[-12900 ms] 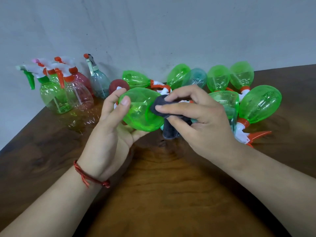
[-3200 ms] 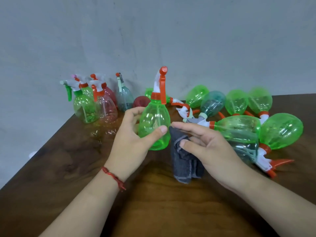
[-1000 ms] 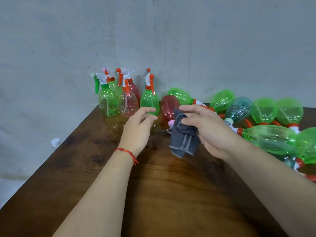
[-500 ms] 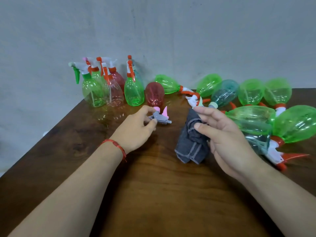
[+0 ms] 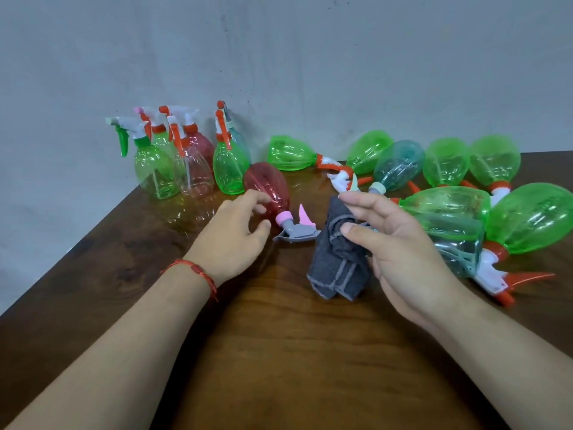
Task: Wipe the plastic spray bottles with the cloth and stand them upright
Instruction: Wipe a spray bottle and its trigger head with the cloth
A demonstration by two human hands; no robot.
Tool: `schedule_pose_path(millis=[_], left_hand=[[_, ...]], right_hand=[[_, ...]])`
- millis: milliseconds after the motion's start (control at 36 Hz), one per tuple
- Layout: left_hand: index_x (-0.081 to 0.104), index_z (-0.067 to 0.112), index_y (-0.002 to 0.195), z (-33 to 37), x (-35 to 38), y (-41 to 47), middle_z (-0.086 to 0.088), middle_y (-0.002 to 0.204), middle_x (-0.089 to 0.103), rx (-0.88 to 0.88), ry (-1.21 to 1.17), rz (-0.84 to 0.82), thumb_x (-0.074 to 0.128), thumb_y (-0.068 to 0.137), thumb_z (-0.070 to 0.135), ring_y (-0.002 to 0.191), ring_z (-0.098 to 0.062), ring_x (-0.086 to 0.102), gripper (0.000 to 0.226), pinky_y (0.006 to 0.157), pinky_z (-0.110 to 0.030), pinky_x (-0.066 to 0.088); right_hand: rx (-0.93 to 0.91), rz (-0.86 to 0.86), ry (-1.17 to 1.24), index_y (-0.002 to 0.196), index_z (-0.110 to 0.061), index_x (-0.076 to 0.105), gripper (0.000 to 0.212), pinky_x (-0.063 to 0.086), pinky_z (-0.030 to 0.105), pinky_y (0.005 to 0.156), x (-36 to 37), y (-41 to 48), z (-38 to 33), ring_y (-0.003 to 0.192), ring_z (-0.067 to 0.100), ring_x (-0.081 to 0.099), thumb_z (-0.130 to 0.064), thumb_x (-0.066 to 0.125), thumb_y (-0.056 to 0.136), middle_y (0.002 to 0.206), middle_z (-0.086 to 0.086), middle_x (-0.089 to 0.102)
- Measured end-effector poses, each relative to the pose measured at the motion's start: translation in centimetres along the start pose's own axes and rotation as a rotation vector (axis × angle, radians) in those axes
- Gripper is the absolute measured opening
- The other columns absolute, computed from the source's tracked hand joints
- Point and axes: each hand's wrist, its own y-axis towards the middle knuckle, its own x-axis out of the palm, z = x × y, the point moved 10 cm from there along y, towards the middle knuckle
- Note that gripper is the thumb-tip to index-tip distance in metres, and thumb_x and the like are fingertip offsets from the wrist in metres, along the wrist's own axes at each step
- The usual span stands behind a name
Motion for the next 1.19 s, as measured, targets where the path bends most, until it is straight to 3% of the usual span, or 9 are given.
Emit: schedule_pose_path(millis=[194,333,417,556,639,778,1000,1139,1194], left_hand=[[0.063,0.038,0.125,2.6,1.5,-1.1,0.025,0.089,0.079,0.063,-0.106,-0.165,0.062,0.098,0.010,0.073,-0.006,0.071,0.038,0.075,-0.014,0.049],[0.072,0.031,0.116,4.1,-3.3,-1.6,0.006,0.078,0.074,0.240,-0.173,0.198,0.062,0.098,0.010,0.067,-0.016,0.062,0.029,0.071,-0.030,0.052],[0.071,0.025,0.123,5.2,-5.6,-2.1,0.005,0.103,0.070,0.380,-0.001,0.307,0.059,0.092,0.017,0.092,-0.017,0.061,0.035,0.087,-0.037,0.051],[0.035,0.036,0.162,2.5,-1.2,-0.9,0.009,0.167,0.037,0.284,0.413,-0.099,0.064,0.075,0.036,0.161,-0.021,0.021,0.092,0.131,-0.063,0.009],[0.028,0.038,0.165,1.5,-0.7,-0.7,0.010,0.164,0.039,0.243,0.509,-0.101,0.078,0.076,0.038,0.159,-0.021,0.024,0.102,0.130,-0.065,0.004],[0.052,0.037,0.152,1.1,-2.2,0.1,0.002,0.136,0.052,0.196,0.558,-0.004,0.071,0.071,0.065,0.133,-0.029,0.047,0.088,0.124,-0.054,0.027],[0.055,0.029,0.142,-0.9,-4.0,0.2,0.001,0.135,0.055,-0.025,0.352,0.045,0.084,0.076,0.058,0.124,-0.026,0.051,0.077,0.109,-0.046,0.051],[0.059,0.035,0.118,-0.1,-4.0,-1.0,0.011,0.116,0.071,-0.174,-0.325,0.160,0.093,0.078,0.048,0.099,-0.012,0.072,0.054,0.066,-0.037,0.066],[0.063,0.028,0.117,1.0,-2.2,-1.4,0.006,0.113,0.078,-0.219,-0.579,0.126,0.093,0.078,0.045,0.099,-0.017,0.078,0.052,0.072,-0.038,0.067]], right_hand=[[0.020,0.011,-0.010,0.122,-0.027,0.076,0.040,0.049,0.055,0.115,0.0,-0.1,0.4,0.130,0.018,0.065,-0.005,0.073,0.089,0.132,-0.002,0.073],[0.033,0.018,-0.009,0.125,-0.023,0.073,0.040,0.055,0.049,0.108,-0.1,-0.3,0.1,0.121,0.020,0.071,0.006,0.062,0.100,0.128,-0.003,0.074],[0.017,0.035,0.000,0.126,-0.021,0.073,0.040,0.056,0.045,0.105,-0.4,-0.2,-0.3,0.121,0.021,0.071,0.007,0.062,0.100,0.129,-0.001,0.074],[0.014,0.041,-0.007,0.125,-0.021,0.072,0.040,0.057,0.042,0.100,-0.3,-0.3,-0.3,0.121,0.022,0.071,0.008,0.062,0.099,0.128,-0.001,0.074],[0.019,0.035,-0.027,0.124,-0.023,0.074,0.040,0.056,0.046,0.105,-0.3,-0.4,-0.2,0.120,0.022,0.071,0.007,0.063,0.099,0.127,-0.004,0.074],[0.008,0.022,-0.040,0.124,-0.021,0.073,0.041,0.059,0.041,0.101,0.0,-0.5,-0.3,0.108,0.019,0.073,0.009,0.062,0.099,0.121,-0.007,0.076],[-0.011,0.029,-0.112,0.123,-0.025,0.074,0.047,0.054,0.028,0.088,0.1,-0.6,-0.5,0.092,0.004,0.071,0.012,0.065,0.095,0.122,-0.011,0.074],[-0.106,0.009,-0.159,0.122,-0.023,0.072,0.044,0.059,0.042,0.098,0.6,-1.0,-1.6,0.105,0.017,0.076,0.012,0.066,0.097,0.123,-0.005,0.075],[-0.127,-0.007,-0.169,0.122,-0.024,0.071,0.041,0.062,0.044,0.095,1.0,-1.2,-1.8,0.105,0.019,0.077,0.009,0.064,0.099,0.118,-0.001,0.078]])
